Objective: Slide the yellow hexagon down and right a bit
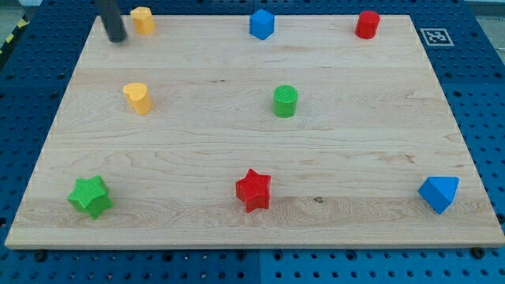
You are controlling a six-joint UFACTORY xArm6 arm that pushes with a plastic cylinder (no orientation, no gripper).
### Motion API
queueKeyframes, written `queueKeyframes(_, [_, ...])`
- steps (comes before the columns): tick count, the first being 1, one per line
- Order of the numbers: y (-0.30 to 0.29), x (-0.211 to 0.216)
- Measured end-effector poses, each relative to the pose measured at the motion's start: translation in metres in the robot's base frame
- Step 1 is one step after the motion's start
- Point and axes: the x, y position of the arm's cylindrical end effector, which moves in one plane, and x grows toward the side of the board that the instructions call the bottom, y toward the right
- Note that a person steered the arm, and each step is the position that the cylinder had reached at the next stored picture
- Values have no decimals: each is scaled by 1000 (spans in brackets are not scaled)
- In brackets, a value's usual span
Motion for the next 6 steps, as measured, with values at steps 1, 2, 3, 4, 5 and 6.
queueKeyframes(1, [-16, -32])
queueKeyframes(2, [-4, -32])
queueKeyframes(3, [38, -32])
queueKeyframes(4, [65, -32])
queueKeyframes(5, [66, -31])
queueKeyframes(6, [72, -24])
